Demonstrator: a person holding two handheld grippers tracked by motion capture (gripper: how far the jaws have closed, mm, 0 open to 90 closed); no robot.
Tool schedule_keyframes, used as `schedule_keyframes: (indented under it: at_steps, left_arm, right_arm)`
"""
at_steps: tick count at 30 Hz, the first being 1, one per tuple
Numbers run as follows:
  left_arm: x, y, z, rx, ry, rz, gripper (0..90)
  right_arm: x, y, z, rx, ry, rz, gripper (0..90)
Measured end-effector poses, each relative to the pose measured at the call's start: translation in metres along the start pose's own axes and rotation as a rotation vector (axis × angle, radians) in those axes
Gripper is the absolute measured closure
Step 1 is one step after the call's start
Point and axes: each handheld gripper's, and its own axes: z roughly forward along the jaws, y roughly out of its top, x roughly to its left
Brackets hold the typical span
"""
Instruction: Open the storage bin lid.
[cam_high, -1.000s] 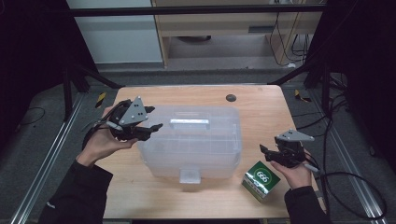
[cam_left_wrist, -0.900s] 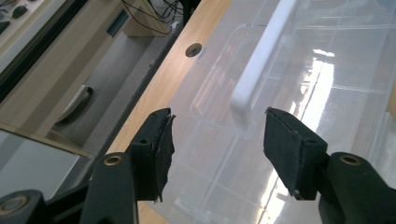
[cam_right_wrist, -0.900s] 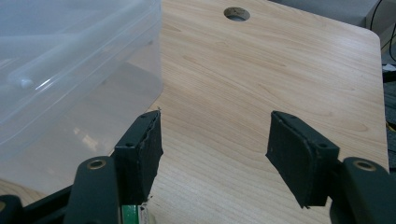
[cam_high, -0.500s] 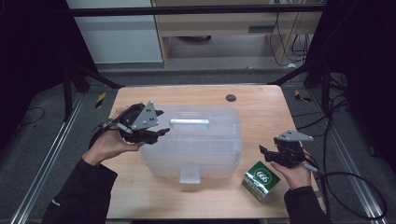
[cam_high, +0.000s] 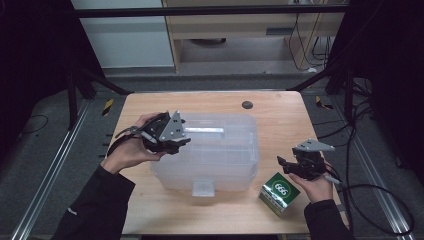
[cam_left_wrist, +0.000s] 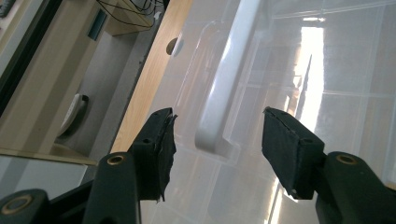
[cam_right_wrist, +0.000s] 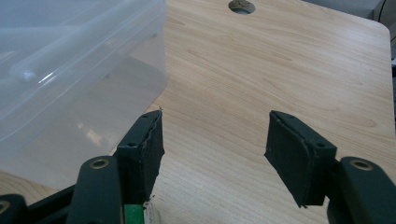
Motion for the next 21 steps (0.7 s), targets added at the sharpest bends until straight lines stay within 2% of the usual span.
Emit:
schedule_keyframes:
  at_steps: [4, 9, 12, 21]
  left_arm:
    - [-0.001, 0.004, 0.005, 0.020, 0.009, 0.028, 45.0]
    - [-0.001, 0.006, 0.008, 0.027, 0.010, 0.045, 47.7]
    - [0.000, 0.006, 0.009, 0.052, 0.011, 0.067, 49.6]
    - [0.003, 0.009, 0.014, 0.085, 0.011, 0.109, 59.8]
  right_arm:
    - [0.001, 0.000, 0.000, 0.007, 0.005, 0.005, 37.6]
    - [0.001, 0.000, 0.001, 0.013, 0.008, 0.003, 38.3]
    - [0.001, 0.000, 0.001, 0.015, 0.009, 0.005, 38.8]
    - [0.001, 0.000, 0.002, 0.027, 0.018, 0.004, 40.3]
